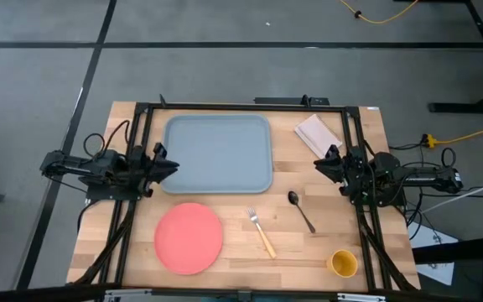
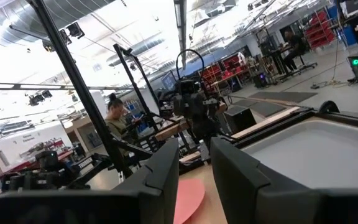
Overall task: Pick and place plate/cup/fork/spoon on tray
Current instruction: Put the pink plate on the blue serving tray, then put the yellow cup on the blue serving tray to the top right of the pink plate
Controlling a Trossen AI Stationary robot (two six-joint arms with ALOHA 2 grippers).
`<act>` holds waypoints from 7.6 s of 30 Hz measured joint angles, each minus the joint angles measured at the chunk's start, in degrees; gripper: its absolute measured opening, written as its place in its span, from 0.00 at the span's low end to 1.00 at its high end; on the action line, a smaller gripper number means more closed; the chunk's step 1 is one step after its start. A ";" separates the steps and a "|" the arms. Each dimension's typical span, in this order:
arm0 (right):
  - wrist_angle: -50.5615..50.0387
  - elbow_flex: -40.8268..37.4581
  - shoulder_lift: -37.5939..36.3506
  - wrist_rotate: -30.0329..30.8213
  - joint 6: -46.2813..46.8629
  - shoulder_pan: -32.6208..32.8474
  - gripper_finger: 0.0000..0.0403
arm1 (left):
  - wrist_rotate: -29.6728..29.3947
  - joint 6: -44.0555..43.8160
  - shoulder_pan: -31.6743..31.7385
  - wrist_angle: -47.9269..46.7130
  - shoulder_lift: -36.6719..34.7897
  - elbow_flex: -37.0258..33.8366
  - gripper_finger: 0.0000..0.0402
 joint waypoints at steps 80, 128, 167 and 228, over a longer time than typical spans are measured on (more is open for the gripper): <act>-4.04 0.00 -0.01 -0.24 -2.61 0.01 0.25 | 11.91 -54.92 -20.23 -48.38 58.88 23.45 0.17; -4.20 0.00 0.00 -2.71 -2.82 0.01 0.25 | 15.73 -49.65 -20.08 -41.27 66.51 23.55 0.02; -3.12 0.00 0.00 -2.62 -2.72 0.02 0.25 | -10.41 -50.42 7.33 -42.73 36.06 26.95 0.00; 3.38 22.10 19.35 -24.41 -5.78 11.55 0.25 | 11.04 0.54 3.35 -36.13 49.14 22.35 0.17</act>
